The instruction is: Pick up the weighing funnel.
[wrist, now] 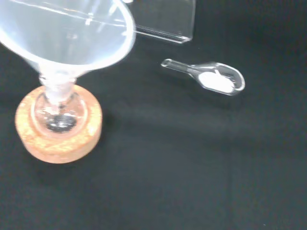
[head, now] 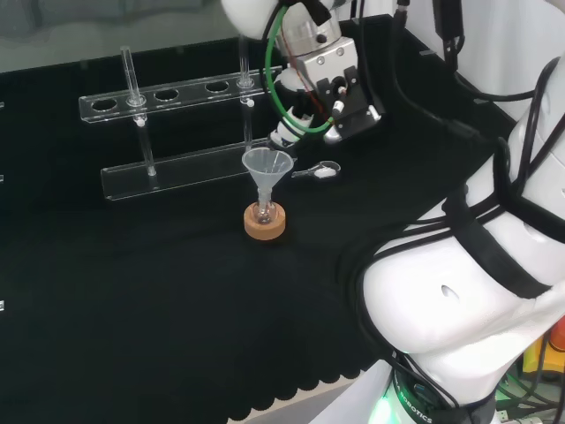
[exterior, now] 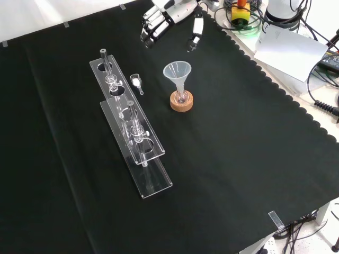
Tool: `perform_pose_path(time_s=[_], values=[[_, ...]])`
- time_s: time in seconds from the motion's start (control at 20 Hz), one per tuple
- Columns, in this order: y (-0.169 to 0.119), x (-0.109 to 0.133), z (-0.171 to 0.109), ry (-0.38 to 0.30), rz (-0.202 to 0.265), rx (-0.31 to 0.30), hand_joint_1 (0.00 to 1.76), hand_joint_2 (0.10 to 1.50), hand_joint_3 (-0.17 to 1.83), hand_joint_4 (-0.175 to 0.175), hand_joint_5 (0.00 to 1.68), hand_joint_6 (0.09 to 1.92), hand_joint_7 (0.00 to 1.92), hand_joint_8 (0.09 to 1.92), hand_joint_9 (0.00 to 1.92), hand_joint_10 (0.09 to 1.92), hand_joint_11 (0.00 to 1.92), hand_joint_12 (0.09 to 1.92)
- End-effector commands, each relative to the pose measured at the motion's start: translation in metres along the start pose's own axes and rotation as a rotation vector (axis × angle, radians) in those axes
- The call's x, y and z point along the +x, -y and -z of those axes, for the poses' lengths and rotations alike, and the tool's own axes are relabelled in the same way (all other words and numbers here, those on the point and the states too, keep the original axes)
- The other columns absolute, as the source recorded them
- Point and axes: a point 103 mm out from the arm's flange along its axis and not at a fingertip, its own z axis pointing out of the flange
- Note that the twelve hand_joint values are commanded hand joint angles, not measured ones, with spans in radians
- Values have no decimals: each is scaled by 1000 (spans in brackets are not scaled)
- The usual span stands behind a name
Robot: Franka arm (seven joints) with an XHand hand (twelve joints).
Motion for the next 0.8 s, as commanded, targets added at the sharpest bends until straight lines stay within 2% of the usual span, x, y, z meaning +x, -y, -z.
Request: perform_pose_path(time_s=[0.05,0.35,0.55,0.8], values=[[2,-32,-2,-27,-22,2,561,734,416,-68,234,87,2,607,146,748,0,1338],[-11,-66,-9,-71,-31,-24,566,738,419,-68,245,87,15,647,188,745,0,1388],[-25,-85,-19,-98,-28,-48,600,740,426,-71,290,87,106,694,279,738,0,1472],[-51,-104,-36,-153,7,-61,657,732,442,-70,354,87,194,712,375,712,80,1464]])
